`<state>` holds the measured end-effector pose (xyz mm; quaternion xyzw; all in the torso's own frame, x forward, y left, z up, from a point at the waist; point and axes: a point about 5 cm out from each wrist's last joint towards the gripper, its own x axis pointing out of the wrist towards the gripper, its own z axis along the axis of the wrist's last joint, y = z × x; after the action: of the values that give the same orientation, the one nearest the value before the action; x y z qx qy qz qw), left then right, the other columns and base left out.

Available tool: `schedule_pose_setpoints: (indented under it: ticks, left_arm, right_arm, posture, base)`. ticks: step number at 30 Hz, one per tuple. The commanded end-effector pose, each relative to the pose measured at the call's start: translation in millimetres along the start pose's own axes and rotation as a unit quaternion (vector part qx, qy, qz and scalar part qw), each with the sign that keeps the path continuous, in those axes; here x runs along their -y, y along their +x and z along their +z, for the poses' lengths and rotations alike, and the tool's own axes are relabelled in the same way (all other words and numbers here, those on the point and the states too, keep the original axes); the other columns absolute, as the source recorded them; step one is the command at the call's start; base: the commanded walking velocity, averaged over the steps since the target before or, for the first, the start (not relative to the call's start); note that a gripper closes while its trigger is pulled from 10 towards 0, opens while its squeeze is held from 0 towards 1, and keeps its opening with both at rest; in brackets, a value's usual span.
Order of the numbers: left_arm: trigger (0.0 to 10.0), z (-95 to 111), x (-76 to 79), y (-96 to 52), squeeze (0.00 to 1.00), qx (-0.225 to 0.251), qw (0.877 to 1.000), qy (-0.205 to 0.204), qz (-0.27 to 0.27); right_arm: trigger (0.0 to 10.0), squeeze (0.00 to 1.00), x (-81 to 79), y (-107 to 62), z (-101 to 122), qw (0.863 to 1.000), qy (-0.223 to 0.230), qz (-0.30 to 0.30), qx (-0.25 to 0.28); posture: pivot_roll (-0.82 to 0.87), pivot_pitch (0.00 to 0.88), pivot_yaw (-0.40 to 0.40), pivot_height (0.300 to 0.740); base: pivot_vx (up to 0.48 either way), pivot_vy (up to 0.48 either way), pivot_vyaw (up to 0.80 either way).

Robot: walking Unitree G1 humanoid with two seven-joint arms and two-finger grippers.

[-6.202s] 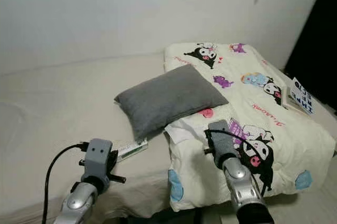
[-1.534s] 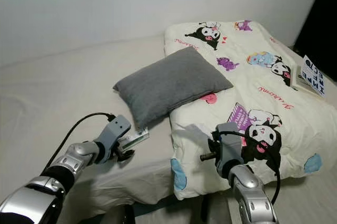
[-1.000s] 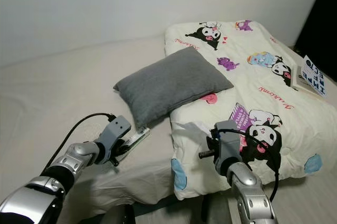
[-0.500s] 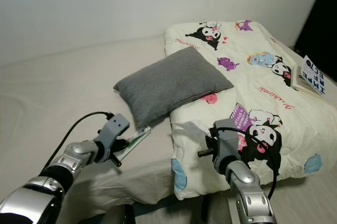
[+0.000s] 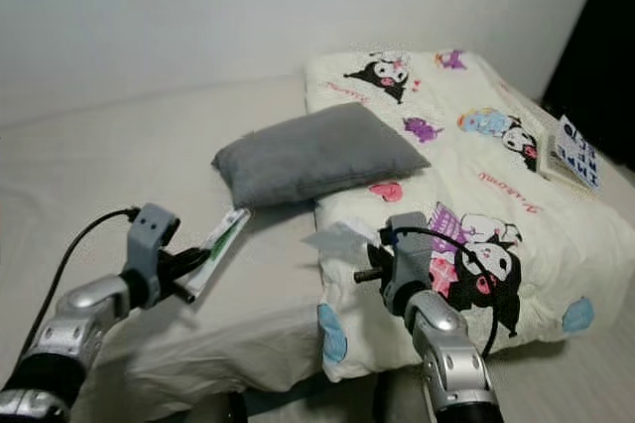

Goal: Clean up the room

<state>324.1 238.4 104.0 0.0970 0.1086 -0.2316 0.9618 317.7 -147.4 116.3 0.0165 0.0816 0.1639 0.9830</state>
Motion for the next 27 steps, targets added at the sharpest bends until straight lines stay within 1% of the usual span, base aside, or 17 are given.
schedule_pose_setpoints:
  ticks: [1, 7, 8, 10, 12, 14, 15, 16, 18, 19, 20, 21, 22, 23, 24, 25, 27]
  left_arm:
    - [0.0, -4, 2.5, -6.9, 0.0, -0.009, 1.0, 0.019, -0.02]
    - [0.0, 5, 22.0, -31.6, 0.0, 0.033, 0.993, -0.034, -0.112]
    - [0.0, 23, 34.5, -51.3, 0.0, 0.085, 0.975, -0.107, -0.174]
    - [0.0, 28, 37.1, -56.8, 0.0, 0.103, 0.968, -0.13, -0.189]
    - [0.0, 35, 35.9, -59.6, 0.0, 0.128, 0.963, -0.152, -0.18]
    - [0.0, 47, 24.3, -55.4, 0.0, 0.186, 0.962, -0.175, -0.101]
    - [0.0, 47, 24.3, -55.4, 0.0, 0.186, 0.962, -0.175, -0.101]
    - [0.0, 55, 13.4, -49.8, 0.0, 0.23, 0.952, -0.201, -0.02]
    - [0.0, 59, 4.2, -44.9, 0.0, 0.26, 0.936, -0.232, 0.054]
    - [0.0, 59, 4.2, -44.9, 0.0, 0.26, 0.936, -0.232, 0.054]
    - [0.0, 55, -3.3, -34.3, 0.0, 0.25, 0.919, -0.225, 0.204]
    - [0.0, 55, -3.3, -34.3, 0.0, 0.25, 0.919, -0.225, 0.204]
    - [2.8, 53, 0.2, -31.9, 0.0, 0.236, 0.919, -0.208, 0.236]
    - [8.2, 51, 4.3, -29.6, 0.0, 0.224, 0.918, -0.205, 0.253]
    - [8.2, 51, 4.3, -29.6, 0.0, 0.224, 0.918, -0.205, 0.253]
    - [10.0, 50, 8.6, -27.2, 0.0, 0.21, 0.921, -0.196, 0.264]
    - [10.0, 50, 15.5, -25.2, 0.0, 0.2, 0.927, -0.187, 0.257]
  right_arm:
    - [0.0, 0.0, -3.1, 1.2, -5, 1.0, 0.005, 0.01, -0.007]
    - [0.0, 0.0, -7.3, 3.6, -5, 1.0, 0.004, 0.022, -0.008]
    - [0.0, 0.0, -10.4, 3.5, -6, 1.0, 0.007, 0.028, -0.006]
    - [0.0, 0.0, -11.3, 3.3, -6, 1.0, 0.009, 0.03, -0.005]
    - [0.0, 0.0, -11.4, 3.2, -6, 1.0, 0.012, 0.029, -0.003]
    - [0.0, 0.0, -10.7, 3.3, -4, 1.0, 0.02, 0.023, 0.005]
    - [0.0, 0.0, -10.7, 3.3, -4, 1.0, 0.02, 0.023, 0.005]
    - [0.0, 0.0, -9.8, 3.5, -2, 0.999, 0.025, 0.016, 0.014]
    - [0.0, 0.0, -8.7, 3.5, -1, 0.999, 0.028, 0.008, 0.023]
    - [0.0, 0.0, -8.7, 3.5, -1, 0.999, 0.028, 0.008, 0.023]
    - [7.5, 0.0, -3.3, 3.8, 4, 0.998, 0.028, -0.029, 0.051]
    - [7.5, 0.0, -3.3, 3.8, 4, 0.998, 0.028, -0.029, 0.051]
    - [10.0, 0.0, -1.2, 4.5, 6, 0.997, 0.032, -0.042, 0.059]
    - [10.0, 0.0, 0.3, 5.0, 6, 0.996, 0.029, -0.051, 0.062]
    - [10.0, 0.0, 0.3, 5.0, 6, 0.996, 0.029, -0.051, 0.062]
    - [10.0, 0.0, 1.0, 5.5, 7, 0.996, 0.016, -0.059, 0.064]
    - [10.0, 0.0, 1.0, 5.8, 8, 0.996, 0.004, -0.061, 0.065]
  posture:
    - [-0.02, 0.125, -0.023, 0.596]
    - [-0.02, 0.108, -0.032, 0.596]
    - [-0.02, 0.103, -0.03, 0.596]
    - [-0.02, 0.101, -0.031, 0.596]
    - [-0.02, 0.1, -0.031, 0.596]
    - [-0.01, 0.096, -0.034, 0.596]
    - [-0.01, 0.096, -0.034, 0.596]
    - [-0.01, 0.09, -0.036, 0.596]
    - [-0.01, 0.084, -0.038, 0.596]
    - [-0.01, 0.084, -0.038, 0.596]
    - [0.0, 0.064, -0.046, 0.596]
    - [0.0, 0.064, -0.046, 0.596]
    - [0.0, 0.063, -0.046, 0.596]
    - [0.0, 0.059, -0.048, 0.596]
    - [0.0, 0.059, -0.048, 0.596]
    - [0.0, 0.059, -0.048, 0.596]
    - [0.0, 0.055, -0.05, 0.596]
  base:
    - [0.0, 0.0, 0.0]
    - [0.0, 0.0, 0.0]
    - [0.0, 0.0, 0.0]
    - [0.0, 0.0, 0.0]
    - [0.0, 0.0, 0.0]
    - [0.0, 0.0, 0.0]
    - [0.0, 0.0, 0.0]
    - [0.0, 0.0, 0.0]
    - [0.0, 0.0, 0.0]
    - [0.0, 0.0, 0.0]
    - [0.0, 0.0, 0.0]
    - [0.0, 0.0, 0.0]
    - [0.0, 0.0, 0.0]
    - [0.0, 0.0, 0.0]
    - [0.0, 0.0, 0.0]
    - [0.0, 0.0, 0.0]
    - [0.0, 0.0, 0.0]
